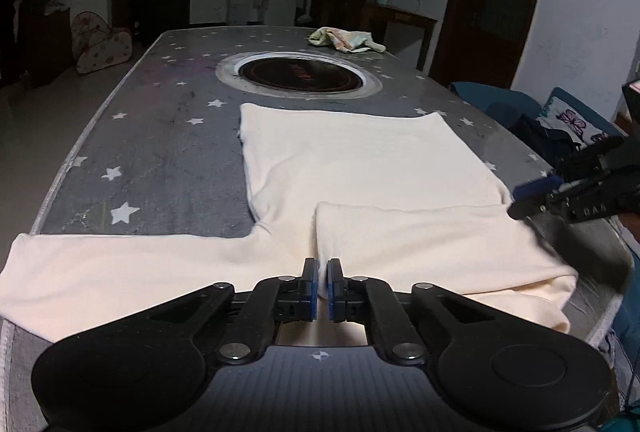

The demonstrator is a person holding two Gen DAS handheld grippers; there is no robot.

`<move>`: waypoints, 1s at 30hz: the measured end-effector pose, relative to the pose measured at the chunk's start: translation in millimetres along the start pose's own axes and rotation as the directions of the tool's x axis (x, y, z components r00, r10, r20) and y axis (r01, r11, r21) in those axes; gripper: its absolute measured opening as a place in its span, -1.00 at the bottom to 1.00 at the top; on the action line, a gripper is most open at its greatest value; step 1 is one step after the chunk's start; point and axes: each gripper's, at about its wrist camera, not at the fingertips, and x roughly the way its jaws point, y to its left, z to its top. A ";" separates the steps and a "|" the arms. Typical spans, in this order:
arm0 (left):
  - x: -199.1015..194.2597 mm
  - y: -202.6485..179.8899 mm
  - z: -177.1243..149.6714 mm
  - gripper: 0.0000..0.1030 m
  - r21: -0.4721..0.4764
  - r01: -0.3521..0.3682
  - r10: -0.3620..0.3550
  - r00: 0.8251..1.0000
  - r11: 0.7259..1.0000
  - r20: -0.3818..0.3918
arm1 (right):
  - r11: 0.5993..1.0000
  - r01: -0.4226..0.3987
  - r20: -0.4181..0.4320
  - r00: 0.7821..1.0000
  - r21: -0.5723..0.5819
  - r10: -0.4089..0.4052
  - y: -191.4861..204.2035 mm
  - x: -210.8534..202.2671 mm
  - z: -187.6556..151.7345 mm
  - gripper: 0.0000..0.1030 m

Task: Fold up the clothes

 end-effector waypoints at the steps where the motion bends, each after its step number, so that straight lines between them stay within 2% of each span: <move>1: -2.4 -3.0 2.1 -0.71 0.008 -0.001 0.001 1.000 1.000 0.014 | 1.000 -0.002 0.010 1.000 -0.004 0.002 1.4 -2.3 1.7 -0.52; 7: 1.7 -20.9 15.6 -0.70 0.033 0.066 -0.069 0.995 0.997 0.078 | 0.999 -0.041 0.036 0.998 -0.035 0.042 15.6 -2.0 9.0 -0.52; 11: 25.5 -23.4 16.0 -0.70 0.027 0.062 -0.063 0.997 0.998 0.039 | 0.997 -0.056 0.027 0.998 -0.056 0.057 24.5 6.5 10.0 -0.52; 14: 38.5 -15.8 9.3 -0.70 0.004 0.030 -0.030 1.000 1.000 -0.010 | 0.996 -0.062 0.011 0.998 -0.060 0.062 27.0 13.0 8.4 -0.52; 16: 31.8 -7.7 4.5 -0.68 -0.024 0.051 -0.051 0.999 0.998 -0.002 | 0.996 -0.062 0.005 0.998 -0.062 0.063 28.3 15.2 7.7 -0.52; 18: 18.9 -2.8 1.8 -0.63 -0.028 0.038 -0.038 0.999 0.999 0.024 | 0.996 -0.061 0.008 0.998 -0.070 0.062 29.8 15.1 7.6 -0.50; 20: 6.7 4.2 -0.8 -0.47 -0.037 0.003 -0.001 0.999 0.999 0.052 | 0.995 -0.070 0.023 0.997 -0.074 0.072 32.0 12.6 11.0 -0.49; 24: -12.8 27.1 -5.0 -0.42 -0.103 -0.129 0.137 0.987 0.986 0.083 | 0.989 -0.112 0.054 0.992 -0.097 0.118 43.4 9.9 20.6 -0.49; 27: -27.5 48.2 -8.9 -0.29 -0.179 -0.249 0.269 0.958 0.952 0.095 | 0.981 -0.143 0.053 0.987 -0.129 0.151 54.9 14.6 24.8 -0.48; 30: -39.7 71.5 -12.2 -0.16 -0.249 -0.371 0.403 0.911 0.895 0.090 | 0.974 -0.168 0.028 0.984 -0.153 0.175 66.1 26.0 26.7 -0.48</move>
